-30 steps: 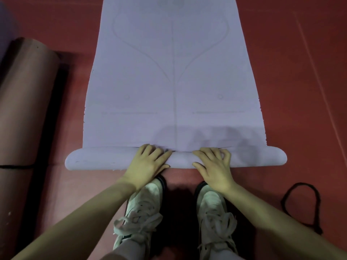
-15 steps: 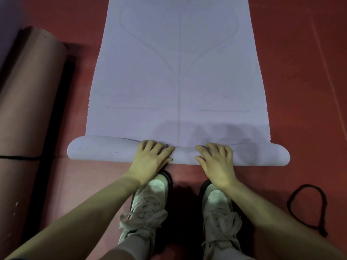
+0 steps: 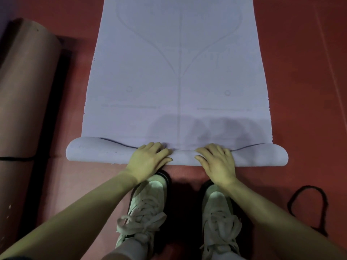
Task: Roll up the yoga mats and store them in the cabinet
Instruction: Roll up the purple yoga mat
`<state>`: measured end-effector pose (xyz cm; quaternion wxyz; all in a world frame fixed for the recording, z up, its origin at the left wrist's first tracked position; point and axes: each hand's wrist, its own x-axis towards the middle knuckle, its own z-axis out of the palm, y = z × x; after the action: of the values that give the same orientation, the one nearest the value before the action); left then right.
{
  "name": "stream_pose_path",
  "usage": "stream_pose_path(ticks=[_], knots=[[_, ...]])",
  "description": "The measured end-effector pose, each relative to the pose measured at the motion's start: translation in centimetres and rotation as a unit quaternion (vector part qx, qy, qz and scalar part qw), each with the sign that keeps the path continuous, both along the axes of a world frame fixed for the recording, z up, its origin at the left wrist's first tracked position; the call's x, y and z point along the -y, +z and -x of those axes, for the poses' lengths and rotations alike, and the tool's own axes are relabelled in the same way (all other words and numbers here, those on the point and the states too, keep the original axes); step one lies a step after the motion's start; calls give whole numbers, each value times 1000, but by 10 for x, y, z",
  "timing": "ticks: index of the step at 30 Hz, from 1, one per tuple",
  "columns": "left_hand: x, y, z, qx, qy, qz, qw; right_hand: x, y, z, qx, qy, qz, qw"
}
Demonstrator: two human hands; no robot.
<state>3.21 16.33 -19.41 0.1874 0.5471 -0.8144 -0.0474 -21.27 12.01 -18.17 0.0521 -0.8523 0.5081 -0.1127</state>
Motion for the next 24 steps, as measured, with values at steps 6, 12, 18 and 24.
stream_pose_path(ticks=[6, 12, 18, 24], knots=[[25, -6, -7, 76, -36, 59, 995, 24, 1, 3, -27, 61, -24, 998], [20, -3, -1, 86, -44, 66, 993, 28, 0, 4, -18, 103, 12, 994], [7, -7, 15, 125, 6, 69, 990, 31, 3, -1, -23, 102, 23, 994], [26, -3, 5, 80, -3, -4, 997, 29, 11, -5, -82, 107, 14, 991]])
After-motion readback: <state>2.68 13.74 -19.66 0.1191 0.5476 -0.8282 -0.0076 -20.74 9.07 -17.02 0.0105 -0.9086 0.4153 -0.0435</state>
